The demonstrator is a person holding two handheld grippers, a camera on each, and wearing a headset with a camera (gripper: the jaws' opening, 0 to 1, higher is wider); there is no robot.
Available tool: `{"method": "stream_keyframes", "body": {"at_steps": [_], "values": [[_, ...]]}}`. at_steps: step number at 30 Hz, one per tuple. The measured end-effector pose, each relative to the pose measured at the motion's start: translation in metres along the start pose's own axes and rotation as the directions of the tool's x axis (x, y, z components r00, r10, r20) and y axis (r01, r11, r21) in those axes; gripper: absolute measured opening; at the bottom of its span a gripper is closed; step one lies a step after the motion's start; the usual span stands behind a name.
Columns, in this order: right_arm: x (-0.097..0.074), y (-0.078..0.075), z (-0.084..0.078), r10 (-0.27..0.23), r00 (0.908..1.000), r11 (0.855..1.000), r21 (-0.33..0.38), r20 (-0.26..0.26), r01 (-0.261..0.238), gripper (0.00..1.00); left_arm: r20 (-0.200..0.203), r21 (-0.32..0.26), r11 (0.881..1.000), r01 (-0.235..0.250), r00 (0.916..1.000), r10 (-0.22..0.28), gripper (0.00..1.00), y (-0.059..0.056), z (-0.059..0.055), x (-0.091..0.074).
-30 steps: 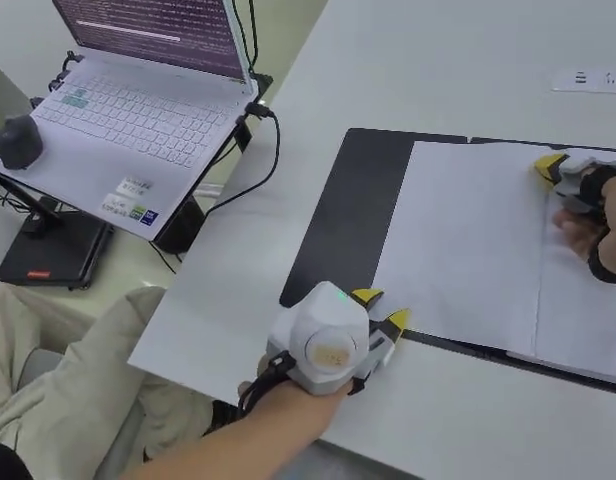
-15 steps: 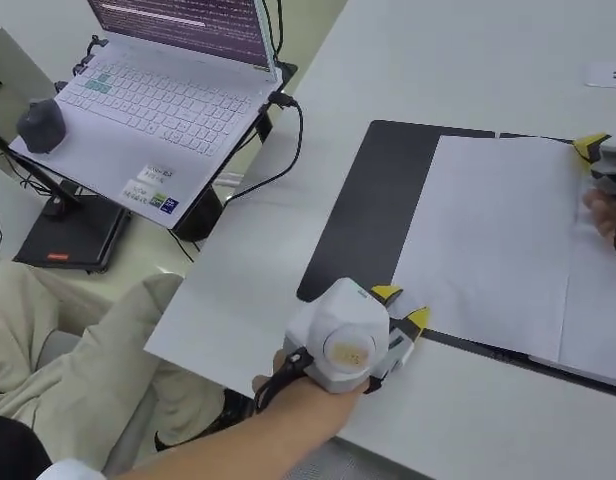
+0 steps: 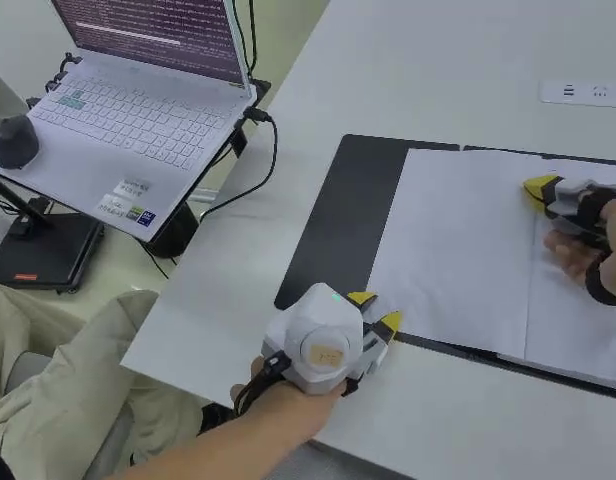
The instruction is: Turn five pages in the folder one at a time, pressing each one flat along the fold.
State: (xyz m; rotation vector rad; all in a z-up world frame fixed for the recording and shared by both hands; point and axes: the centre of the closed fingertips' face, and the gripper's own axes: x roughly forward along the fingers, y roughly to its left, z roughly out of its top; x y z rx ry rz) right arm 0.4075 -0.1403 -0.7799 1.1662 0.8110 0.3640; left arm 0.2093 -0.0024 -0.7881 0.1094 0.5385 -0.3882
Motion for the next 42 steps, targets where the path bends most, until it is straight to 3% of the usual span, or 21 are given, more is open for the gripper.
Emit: {"method": "stream_keyframes", "body": {"at_steps": [6, 11, 18, 21, 26, 42], "values": [[-0.020, -0.004, -0.009, 0.003, 1.0000, 1.000, 0.030, 0.002, -0.003, 0.00, 0.005, 0.003, 1.000, -0.001, 1.0000, 0.001, 0.18, -0.001, 0.000, -0.001], [-0.032, -0.005, -0.029, 0.012, 0.9989, 1.000, 0.027, -0.045, -0.011, 0.00, 0.005, 0.003, 1.000, -0.001, 1.0000, 0.001, 0.18, -0.001, 0.000, 0.000], [-0.047, -0.006, -0.039, 0.025, 0.9992, 0.998, 0.051, -0.031, -0.024, 0.00, 0.001, 0.005, 1.000, -0.001, 1.0000, 0.001, 0.18, -0.002, -0.001, 0.000], [-0.054, -0.007, -0.047, 0.030, 0.9985, 0.998, 0.058, -0.047, -0.027, 0.00, 0.001, 0.005, 1.000, -0.001, 1.0000, 0.001, 0.18, -0.002, -0.001, 0.000], [-0.064, -0.013, -0.065, 0.025, 0.9964, 0.999, 0.047, -0.081, -0.021, 0.00, -0.001, 0.002, 1.000, -0.002, 1.0000, 0.002, 0.18, -0.002, -0.001, 0.000], [-0.088, -0.021, -0.097, 0.027, 0.9944, 0.998, 0.058, -0.102, -0.021, 0.00, -0.001, 0.004, 1.000, -0.003, 1.0000, 0.003, 0.18, -0.002, -0.002, 0.000]]}}
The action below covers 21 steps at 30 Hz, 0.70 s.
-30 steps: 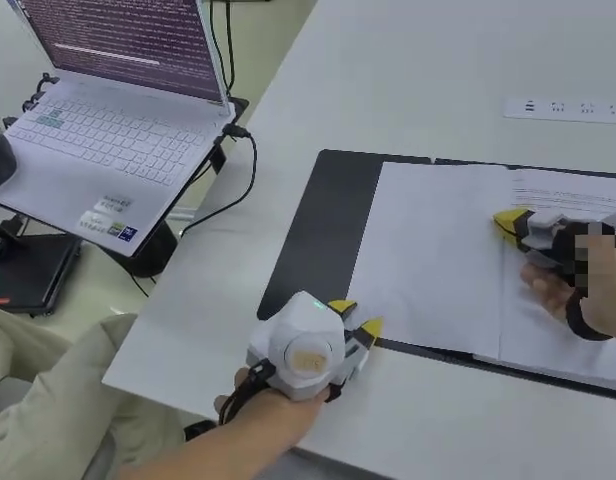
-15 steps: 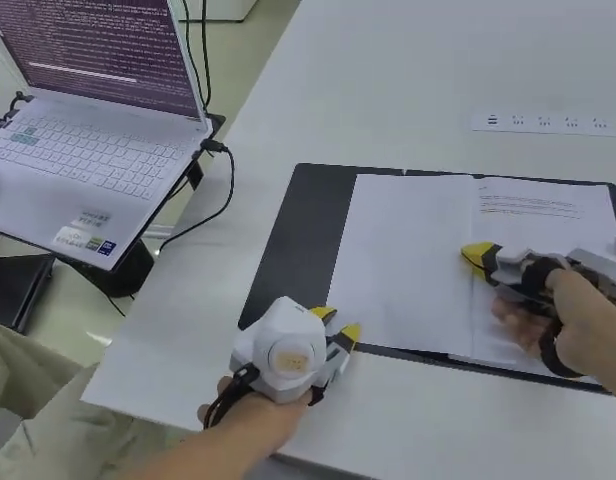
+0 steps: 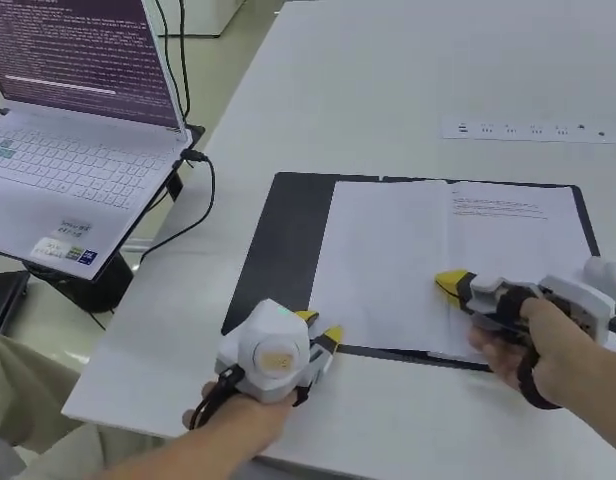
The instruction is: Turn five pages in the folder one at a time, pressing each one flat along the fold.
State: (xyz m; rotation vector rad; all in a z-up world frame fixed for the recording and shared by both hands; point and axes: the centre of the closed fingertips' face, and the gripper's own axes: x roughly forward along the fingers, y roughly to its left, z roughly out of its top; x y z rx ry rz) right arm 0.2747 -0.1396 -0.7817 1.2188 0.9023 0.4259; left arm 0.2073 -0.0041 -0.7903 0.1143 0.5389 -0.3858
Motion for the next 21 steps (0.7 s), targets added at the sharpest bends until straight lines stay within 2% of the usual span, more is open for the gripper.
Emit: {"method": "stream_keyframes", "body": {"at_steps": [21], "values": [[-0.022, -0.009, -0.029, -0.008, 0.9997, 1.000, -0.003, -0.021, 0.008, 0.00, 0.000, -0.001, 1.000, -0.001, 1.0000, 0.001, 0.18, -0.001, 0.001, -0.002]]}}
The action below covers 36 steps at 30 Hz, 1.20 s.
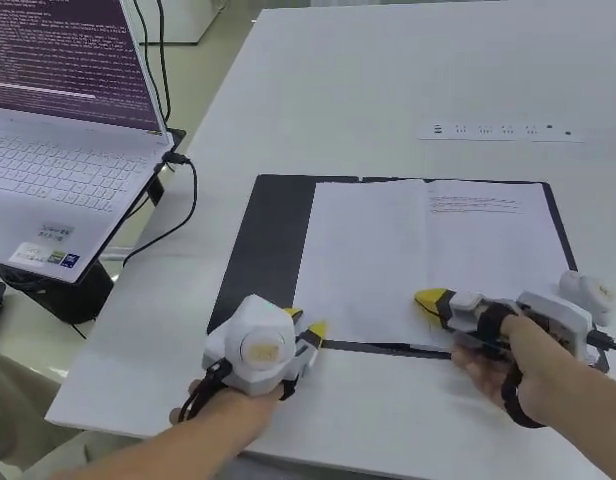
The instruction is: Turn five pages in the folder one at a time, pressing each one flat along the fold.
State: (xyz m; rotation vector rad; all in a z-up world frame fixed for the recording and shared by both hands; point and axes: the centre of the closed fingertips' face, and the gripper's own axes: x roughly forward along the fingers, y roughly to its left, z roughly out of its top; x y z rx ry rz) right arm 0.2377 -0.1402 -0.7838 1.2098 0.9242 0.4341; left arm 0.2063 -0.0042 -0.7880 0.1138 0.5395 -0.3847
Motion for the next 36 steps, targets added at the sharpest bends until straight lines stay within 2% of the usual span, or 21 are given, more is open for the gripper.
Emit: {"method": "stream_keyframes", "body": {"at_steps": [5, 12, 20, 24, 26, 27, 28, 29, 30, 31, 32, 33, 34, 36], "values": [[-0.007, -0.004, -0.009, -0.002, 0.9999, 1.000, 0.007, -0.013, 0.002, 0.00, 0.002, 0.000, 1.000, 0.000, 1.0000, 0.000, 0.18, 0.000, 0.000, 0.000], [-0.021, -0.010, -0.033, -0.007, 0.9986, 1.000, 0.004, -0.053, 0.007, 0.00, 0.000, 0.001, 1.000, -0.001, 1.0000, 0.001, 0.18, -0.001, 0.000, -0.001], [-0.033, -0.012, -0.053, -0.011, 0.9978, 0.999, 0.033, -0.065, 0.013, 0.00, -0.010, -0.008, 1.000, -0.014, 0.9998, 0.014, 0.18, -0.001, 0.000, 0.000], [-0.043, -0.008, -0.059, 0.001, 0.9979, 0.999, 0.047, -0.065, 0.002, 0.00, -0.029, -0.026, 1.000, -0.018, 0.9994, 0.017, 0.18, -0.001, 0.001, 0.001], [-0.050, -0.001, -0.058, 0.010, 0.9987, 0.999, 0.031, -0.050, -0.009, 0.00, -0.059, -0.055, 0.998, -0.018, 0.9981, 0.014, 0.18, -0.001, 0.001, 0.001], [-0.056, 0.005, -0.056, 0.017, 0.9992, 1.000, 0.006, -0.036, -0.017, 0.00, -0.080, -0.065, 0.998, -0.010, 0.9968, 0.005, 0.19, -0.002, 0.001, 0.001], [-0.059, 0.010, -0.055, 0.029, 0.9991, 0.999, -0.018, -0.031, -0.029, 0.00, -0.123, -0.090, 0.996, -0.004, 0.9924, -0.007, 0.19, -0.004, -0.001, -0.002], [-0.066, 0.014, -0.053, 0.021, 0.9993, 0.996, -0.086, -0.032, -0.024, 0.00, -0.153, -0.106, 0.994, -0.007, 0.9881, -0.009, 0.18, -0.003, -0.002, -0.004], [-0.071, 0.016, -0.051, 0.010, 0.9997, 0.991, -0.133, -0.023, -0.013, 0.00, -0.190, -0.121, 0.993, -0.006, 0.9817, -0.017, 0.12, -0.003, -0.003, -0.009], [-0.079, 0.022, -0.044, 0.015, 0.9998, 0.986, -0.166, 0.011, -0.013, 0.00, -0.178, -0.134, 0.991, -0.009, 0.9838, -0.015, 0.06, -0.002, 0.001, -0.011], [-0.085, 0.026, -0.041, 0.027, 0.9993, 0.986, -0.166, 0.025, -0.022, 0.00, -0.164, -0.135, 0.991, -0.005, 0.9864, -0.018, 0.04, -0.002, 0.006, -0.014], [-0.094, 0.032, -0.033, 0.034, 0.9977, 0.980, -0.199, 0.059, -0.021, 0.00, -0.147, -0.151, 0.989, -0.005, 0.9890, -0.017, 0.08, -0.001, 0.012, -0.019], [-0.101, 0.034, -0.028, 0.030, 0.9963, 0.970, -0.242, 0.081, -0.009, 0.00, -0.129, -0.172, 0.985, -0.007, 0.9915, -0.015, 0.14, -0.001, 0.017, -0.022], [-0.119, 0.038, -0.015, 0.008, 0.9916, 0.935, -0.353, 0.129, 0.039, 0.00, -0.101, -0.179, 0.984, 0.005, 0.9947, -0.024, 0.23, -0.001, 0.029, -0.033]]}}
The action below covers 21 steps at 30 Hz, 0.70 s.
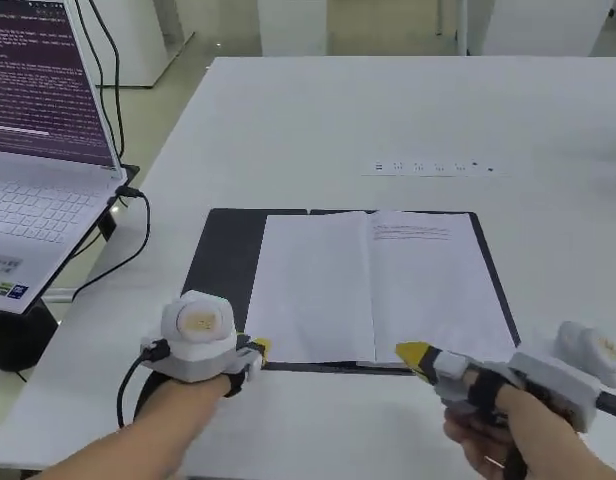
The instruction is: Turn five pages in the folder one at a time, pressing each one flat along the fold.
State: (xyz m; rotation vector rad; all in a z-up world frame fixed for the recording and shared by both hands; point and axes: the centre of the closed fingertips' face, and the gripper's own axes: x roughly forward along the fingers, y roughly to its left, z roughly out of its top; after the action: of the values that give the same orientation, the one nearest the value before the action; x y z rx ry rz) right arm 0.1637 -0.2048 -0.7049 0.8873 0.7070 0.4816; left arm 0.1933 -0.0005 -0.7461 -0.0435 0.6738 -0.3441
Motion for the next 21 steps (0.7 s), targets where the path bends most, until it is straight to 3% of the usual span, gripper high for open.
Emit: {"method": "stream_keyframes", "body": {"at_steps": [2, 4, 7, 9, 10, 11, 12, 14, 15, 16, 17, 19, 21], "values": [[-0.014, 0.002, 0.016, -0.004, 0.9989, 0.997, -0.072, 0.048, 0.008, 0.00, 0.032, 0.021, 1.000, 0.005, 0.9995, -0.006, 0.20, -0.002, 0.009, -0.012], [-0.027, 0.000, 0.025, -0.029, 0.9982, 0.989, -0.145, 0.053, 0.036, 0.06, 0.080, 0.027, 1.000, 0.006, 0.9967, -0.008, 0.21, -0.003, 0.020, -0.023], [-0.043, 0.006, 0.038, -0.027, 0.9964, 0.968, -0.247, 0.081, 0.046, 0.19, 0.082, 0.007, 1.000, -0.003, 0.9966, 0.002, 0.34, -0.003, 0.022, -0.035], [-0.050, 0.005, 0.045, -0.042, 0.9942, 0.958, -0.277, 0.099, 0.068, 0.28, 0.073, -0.013, 1.000, -0.007, 0.9973, 0.008, 0.40, -0.002, 0.020, -0.042], [-0.054, 0.004, 0.051, -0.051, 0.9923, 0.945, -0.315, 0.113, 0.084, 0.33, 0.071, -0.022, 1.000, -0.012, 0.9974, 0.014, 0.42, -0.003, 0.020, -0.047], [-0.057, 0.004, 0.054, -0.058, 0.9900, 0.936, -0.337, 0.128, 0.099, 0.39, 0.071, -0.024, 1.000, -0.013, 0.9974, 0.014, 0.46, -0.003, 0.020, -0.050], [-0.061, 0.002, 0.060, -0.085, 0.9845, 0.918, -0.372, 0.153, 0.138, 0.52, 0.076, -0.026, 0.999, -0.020, 0.9969, 0.022, 0.50, -0.004, 0.020, -0.054], [-0.064, -0.001, 0.065, -0.113, 0.9770, 0.897, -0.405, 0.181, 0.178, 0.75, 0.073, -0.021, 0.999, -0.039, 0.9965, 0.041, 0.64, -0.003, 0.020, -0.058], [-0.065, -0.002, 0.065, -0.123, 0.9756, 0.895, -0.404, 0.182, 0.188, 0.85, 0.064, -0.023, 0.999, -0.046, 0.9968, 0.047, 0.70, -0.003, 0.018, -0.059], [-0.066, -0.003, 0.064, -0.129, 0.9754, 0.893, -0.406, 0.179, 0.193, 0.88, 0.057, -0.025, 0.998, -0.050, 0.9971, 0.051, 0.74, -0.004, 0.017, -0.060], [-0.068, -0.005, 0.064, -0.138, 0.9742, 0.882, -0.425, 0.179, 0.203, 0.88, 0.061, -0.021, 0.999, -0.048, 0.9969, 0.049, 0.76, -0.005, 0.018, -0.063], [-0.069, -0.006, 0.062, -0.138, 0.9764, 0.880, -0.432, 0.166, 0.198, 0.87, 0.072, 0.004, 0.999, -0.050, 0.9962, 0.049, 0.75, -0.007, 0.019, -0.067], [-0.072, -0.008, 0.061, -0.152, 0.9740, 0.865, -0.454, 0.168, 0.213, 0.91, 0.081, 0.019, 0.998, -0.058, 0.9951, 0.056, 0.79, -0.009, 0.022, -0.072]]}}
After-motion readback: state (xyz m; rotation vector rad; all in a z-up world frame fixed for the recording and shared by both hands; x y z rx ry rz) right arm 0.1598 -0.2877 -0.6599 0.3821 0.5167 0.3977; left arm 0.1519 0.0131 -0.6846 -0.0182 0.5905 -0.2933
